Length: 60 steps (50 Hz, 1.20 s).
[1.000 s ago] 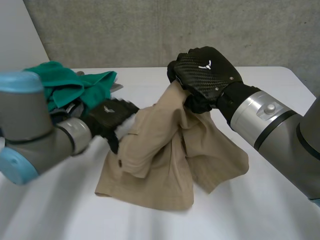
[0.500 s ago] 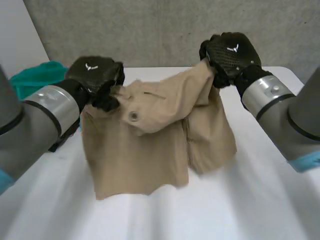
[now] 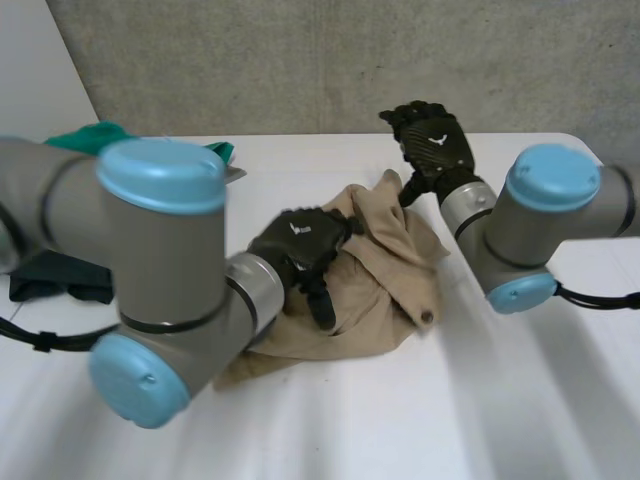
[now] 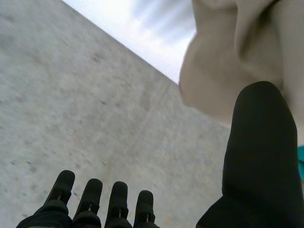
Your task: Fold the laundry.
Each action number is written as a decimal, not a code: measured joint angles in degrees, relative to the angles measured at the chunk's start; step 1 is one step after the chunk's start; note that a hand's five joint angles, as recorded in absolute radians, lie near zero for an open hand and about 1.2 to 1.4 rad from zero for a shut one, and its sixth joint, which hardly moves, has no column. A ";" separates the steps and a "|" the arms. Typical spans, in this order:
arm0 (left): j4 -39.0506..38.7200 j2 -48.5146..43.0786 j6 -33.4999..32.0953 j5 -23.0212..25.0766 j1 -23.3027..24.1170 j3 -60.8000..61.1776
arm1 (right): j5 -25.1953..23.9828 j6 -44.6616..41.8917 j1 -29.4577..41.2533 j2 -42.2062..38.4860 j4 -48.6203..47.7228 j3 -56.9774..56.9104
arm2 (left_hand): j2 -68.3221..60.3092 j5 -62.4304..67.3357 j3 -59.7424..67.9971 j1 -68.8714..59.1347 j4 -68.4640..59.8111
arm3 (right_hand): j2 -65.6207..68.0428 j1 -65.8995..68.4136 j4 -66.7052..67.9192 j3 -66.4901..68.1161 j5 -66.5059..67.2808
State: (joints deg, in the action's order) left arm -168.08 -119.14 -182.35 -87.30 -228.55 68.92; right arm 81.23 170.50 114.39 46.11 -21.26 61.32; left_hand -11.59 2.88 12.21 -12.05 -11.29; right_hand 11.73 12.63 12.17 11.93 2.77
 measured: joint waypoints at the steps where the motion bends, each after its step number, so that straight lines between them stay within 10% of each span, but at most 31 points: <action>1: 0.13 1.80 0.00 0.51 -0.61 0.43 | 1.24 -0.89 -0.16 1.41 3.33 -0.45 | 0.06 0.02 0.00 0.00 0.00 | 0.00 0.00 0.00 0.00 0.00; 13: -0.22 17.07 -2.31 2.27 -11.20 7.97 | 7.39 -4.51 1.31 20.14 22.05 4.32 | 0.07 -0.01 0.00 0.00 0.00 | 0.00 0.00 0.00 0.00 0.00; 26: 2.08 16.40 -8.57 2.48 -23.53 21.21 | 0.65 -22.11 8.39 30.38 38.15 19.71 | -1.57 0.34 0.62 -0.62 -1.67 | 1.20 0.24 0.53 0.85 0.28; 42: -1.55 0.99 -7.82 12.50 -25.96 23.65 | -5.87 -35.72 12.01 15.06 -2.83 34.84 | -5.38 3.71 4.68 -5.09 -5.34 | 22.06 21.12 20.75 20.94 20.31; 47: -3.34 -0.35 -7.31 10.20 -24.40 21.91 | -5.19 -35.66 11.50 11.09 -4.82 31.81 | -13.34 12.17 12.65 -14.17 -13.70 | 55.38 52.52 54.54 54.58 52.71; 60: -3.37 -2.34 -7.67 6.64 -15.89 15.63 | -1.38 -21.21 8.79 26.25 -0.47 29.98 | -56.71 53.51 55.81 -54.21 -57.18 | 56.00 52.52 56.20 55.99 53.11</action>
State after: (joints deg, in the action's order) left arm -171.45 -121.48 -190.02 -80.65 -244.45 84.55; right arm 79.85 149.28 123.17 72.36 -21.73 91.30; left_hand -68.30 56.39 68.02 -66.26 -68.47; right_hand 67.73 65.15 68.37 67.92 55.88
